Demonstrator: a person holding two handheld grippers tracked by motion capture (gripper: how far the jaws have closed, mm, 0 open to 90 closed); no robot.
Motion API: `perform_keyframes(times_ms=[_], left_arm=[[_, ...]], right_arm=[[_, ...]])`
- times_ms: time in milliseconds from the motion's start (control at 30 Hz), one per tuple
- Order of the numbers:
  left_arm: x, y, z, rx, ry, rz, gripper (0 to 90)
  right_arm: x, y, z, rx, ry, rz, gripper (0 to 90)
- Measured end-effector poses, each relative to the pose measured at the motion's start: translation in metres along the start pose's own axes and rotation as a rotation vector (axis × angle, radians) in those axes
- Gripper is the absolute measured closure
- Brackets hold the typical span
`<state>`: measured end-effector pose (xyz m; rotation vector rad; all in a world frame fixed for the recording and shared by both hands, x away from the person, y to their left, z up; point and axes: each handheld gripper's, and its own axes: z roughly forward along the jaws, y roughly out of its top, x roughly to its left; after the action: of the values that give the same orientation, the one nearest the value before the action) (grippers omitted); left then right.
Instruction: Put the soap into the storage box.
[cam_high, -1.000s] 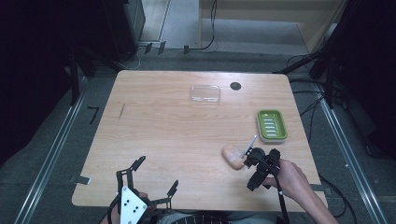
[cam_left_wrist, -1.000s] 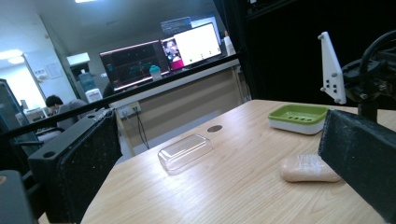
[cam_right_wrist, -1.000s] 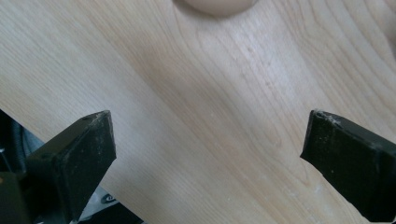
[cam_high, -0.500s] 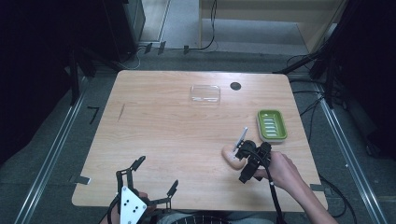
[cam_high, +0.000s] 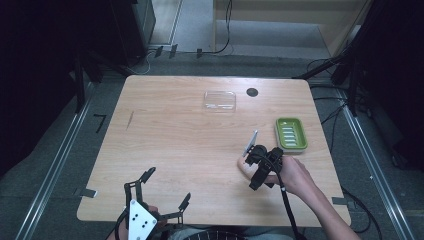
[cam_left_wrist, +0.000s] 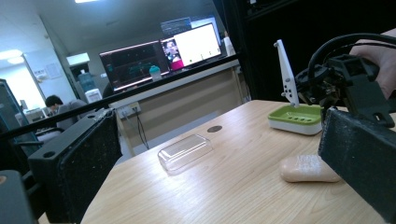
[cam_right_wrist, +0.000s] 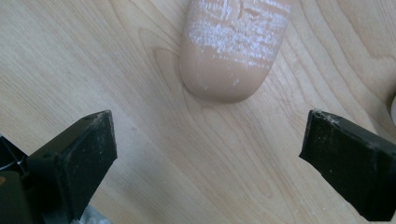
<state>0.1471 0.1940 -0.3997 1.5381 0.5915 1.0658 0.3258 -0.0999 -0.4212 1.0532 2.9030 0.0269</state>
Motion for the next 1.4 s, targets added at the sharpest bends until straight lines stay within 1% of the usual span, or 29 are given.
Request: perform_keyframes(times_ms=[200, 267, 367, 400, 700, 833, 867, 933, 1000, 1033, 1133, 1167, 1267, 1333, 1400], left_arm=[[0.000, 0.000, 0.000, 0.000, 0.000, 0.000, 0.0], [0.000, 0.000, 0.000, 0.000, 0.000, 0.000, 0.0], [0.000, 0.000, 0.000, 0.000, 0.000, -0.001, 0.0], [0.000, 0.000, 0.000, 0.001, 0.000, -0.001, 0.0], [0.000, 0.000, 0.000, 0.000, 0.000, 0.000, 0.0], [0.001, 0.000, 0.000, 0.000, 0.003, -0.001, 0.0], [0.001, 0.000, 0.000, -0.001, 0.002, -0.001, 0.0], [0.001, 0.000, 0.000, 0.000, 0.002, -0.001, 0.0], [0.001, 0.000, 0.000, -0.001, 0.003, -0.002, 0.0], [0.001, 0.000, 0.000, -0.001, 0.003, -0.002, 0.0], [0.001, 0.000, 0.000, -0.001, 0.003, -0.002, 0.0], [0.001, 0.000, 0.000, -0.002, 0.003, -0.002, 0.0], [0.001, 0.000, 0.000, -0.002, 0.004, -0.002, 0.0], [0.001, 0.000, -0.001, -0.002, 0.004, -0.002, 0.0], [0.001, 0.000, -0.001, -0.002, 0.004, -0.001, 0.0]], right_arm=[[-0.001, 0.008, 0.000, 0.006, 0.007, -0.011, 3.2], [-0.002, 0.012, 0.000, 0.004, 0.012, -0.005, 3.3], [-0.003, 0.014, 0.001, 0.004, 0.013, -0.009, 3.3], [-0.002, 0.016, 0.001, 0.008, 0.011, -0.003, 3.3], [-0.005, 0.027, 0.004, 0.012, 0.015, -0.009, 3.3], [-0.007, 0.032, 0.005, 0.012, 0.022, 0.001, 3.3], [-0.008, 0.034, 0.006, 0.013, 0.023, -0.005, 3.3], [-0.008, 0.036, 0.007, 0.014, 0.023, 0.006, 3.3], [-0.010, 0.038, 0.007, 0.007, 0.025, 0.007, 3.3], [-0.010, 0.039, 0.008, 0.002, 0.028, 0.018, 3.3], [-0.013, 0.042, 0.011, 0.008, 0.032, 0.019, 3.3], [-0.014, 0.043, 0.012, 0.008, 0.038, 0.030, 3.3], [-0.017, 0.046, 0.018, 0.009, 0.044, 0.040, 3.3], [-0.018, 0.046, 0.019, 0.011, 0.043, 0.036, 3.3], [-0.018, 0.047, 0.022, 0.009, 0.048, 0.050, 3.2]])
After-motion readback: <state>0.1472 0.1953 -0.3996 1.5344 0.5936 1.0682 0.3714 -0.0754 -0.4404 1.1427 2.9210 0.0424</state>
